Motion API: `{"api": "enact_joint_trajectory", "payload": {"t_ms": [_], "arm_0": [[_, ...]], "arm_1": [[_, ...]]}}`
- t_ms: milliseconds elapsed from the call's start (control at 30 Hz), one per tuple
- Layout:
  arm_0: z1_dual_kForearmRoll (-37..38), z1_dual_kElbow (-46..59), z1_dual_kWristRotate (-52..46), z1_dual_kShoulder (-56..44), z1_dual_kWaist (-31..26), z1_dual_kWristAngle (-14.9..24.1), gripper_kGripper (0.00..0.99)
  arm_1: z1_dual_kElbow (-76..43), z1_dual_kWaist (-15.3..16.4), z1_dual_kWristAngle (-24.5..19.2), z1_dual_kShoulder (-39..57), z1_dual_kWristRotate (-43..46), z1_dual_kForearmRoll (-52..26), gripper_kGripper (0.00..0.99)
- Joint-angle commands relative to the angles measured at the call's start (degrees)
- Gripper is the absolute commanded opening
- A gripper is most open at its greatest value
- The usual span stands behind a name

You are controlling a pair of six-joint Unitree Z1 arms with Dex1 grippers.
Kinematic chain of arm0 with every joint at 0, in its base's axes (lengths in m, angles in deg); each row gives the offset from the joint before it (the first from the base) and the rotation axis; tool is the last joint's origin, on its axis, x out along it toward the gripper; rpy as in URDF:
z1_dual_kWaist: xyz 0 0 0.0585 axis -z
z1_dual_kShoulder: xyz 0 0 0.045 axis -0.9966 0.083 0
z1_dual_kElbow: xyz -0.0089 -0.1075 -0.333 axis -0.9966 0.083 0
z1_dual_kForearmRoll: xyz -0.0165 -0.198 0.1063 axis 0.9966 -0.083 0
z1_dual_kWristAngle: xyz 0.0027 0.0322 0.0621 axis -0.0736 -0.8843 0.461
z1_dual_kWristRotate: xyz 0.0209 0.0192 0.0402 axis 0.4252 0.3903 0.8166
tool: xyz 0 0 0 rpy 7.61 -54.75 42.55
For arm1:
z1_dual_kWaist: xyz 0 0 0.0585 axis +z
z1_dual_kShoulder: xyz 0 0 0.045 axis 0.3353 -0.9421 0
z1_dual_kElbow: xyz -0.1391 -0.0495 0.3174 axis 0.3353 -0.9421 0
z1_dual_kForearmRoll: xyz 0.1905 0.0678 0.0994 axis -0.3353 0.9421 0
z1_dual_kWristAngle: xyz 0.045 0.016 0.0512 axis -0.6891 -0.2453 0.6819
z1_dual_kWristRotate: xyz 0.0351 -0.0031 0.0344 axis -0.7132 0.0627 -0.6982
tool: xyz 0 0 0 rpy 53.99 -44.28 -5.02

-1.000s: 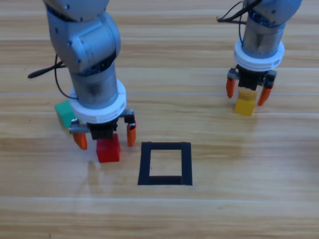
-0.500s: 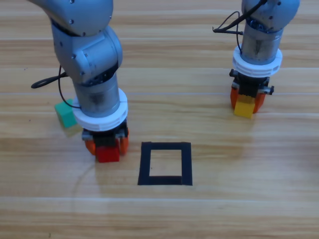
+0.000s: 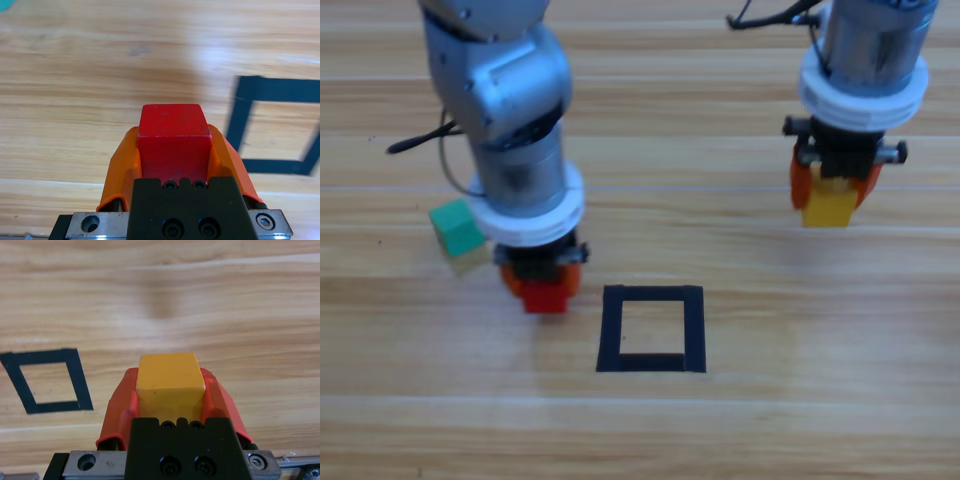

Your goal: Stack the blocks in the rectangular block: red at the bottom, yellow in the middle, green on top

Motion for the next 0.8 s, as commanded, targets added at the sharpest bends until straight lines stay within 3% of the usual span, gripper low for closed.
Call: {"api": "enact_joint_trajectory", "payload": {"t_ms": [33,467,800], "arm_0": [[-1.31,-3.11,-1.39,0.68,7.76,-0.74,0.034],[-7.81,-17.96,-4.38,10.62,13.21,-1.71,0.035],[-8.34,-19.63,-4.47,12.99,13.21,-0.66,0.035]], "arm_1": [[-2.33,2.30,0.92,-0.56,1.60,0.63,0.000],[-2.94,2.30,0.04,-0.21,2.30,-0.16,0.000],[-3.30,2.30,-0.40,-0.29,2.47,-0.87,0.000]]}}
